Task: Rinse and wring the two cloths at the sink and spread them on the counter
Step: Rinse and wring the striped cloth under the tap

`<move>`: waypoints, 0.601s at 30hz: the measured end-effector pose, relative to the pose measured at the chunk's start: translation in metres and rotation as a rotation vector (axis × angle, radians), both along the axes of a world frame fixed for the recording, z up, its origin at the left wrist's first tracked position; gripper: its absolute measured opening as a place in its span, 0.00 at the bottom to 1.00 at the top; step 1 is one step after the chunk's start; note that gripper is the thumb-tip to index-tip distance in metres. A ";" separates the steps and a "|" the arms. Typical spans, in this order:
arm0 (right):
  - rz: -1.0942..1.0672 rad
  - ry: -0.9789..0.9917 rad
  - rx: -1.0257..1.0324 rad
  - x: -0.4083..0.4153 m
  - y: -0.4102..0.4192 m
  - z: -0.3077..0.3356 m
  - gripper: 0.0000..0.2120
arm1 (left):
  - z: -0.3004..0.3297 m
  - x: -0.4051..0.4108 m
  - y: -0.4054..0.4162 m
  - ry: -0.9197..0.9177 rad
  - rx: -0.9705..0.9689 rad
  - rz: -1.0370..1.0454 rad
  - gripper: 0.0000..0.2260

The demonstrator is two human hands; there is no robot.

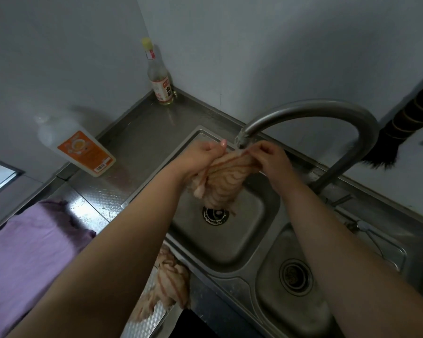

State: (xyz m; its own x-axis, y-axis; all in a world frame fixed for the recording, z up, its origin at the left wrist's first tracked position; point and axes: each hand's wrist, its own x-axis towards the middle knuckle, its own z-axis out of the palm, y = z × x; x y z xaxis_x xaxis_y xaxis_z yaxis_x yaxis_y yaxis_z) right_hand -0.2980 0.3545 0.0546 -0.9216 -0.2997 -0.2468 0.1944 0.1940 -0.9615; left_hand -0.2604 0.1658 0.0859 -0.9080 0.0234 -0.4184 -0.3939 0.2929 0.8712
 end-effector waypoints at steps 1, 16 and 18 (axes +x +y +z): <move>-0.040 0.021 0.003 0.002 -0.003 0.004 0.09 | -0.004 -0.001 0.002 -0.017 0.050 0.031 0.18; -0.052 0.355 0.550 0.025 -0.054 0.004 0.22 | -0.022 -0.014 0.060 -0.331 0.645 0.615 0.13; -0.068 0.381 0.615 0.006 -0.036 0.005 0.19 | -0.020 -0.008 0.067 -0.373 0.632 0.446 0.15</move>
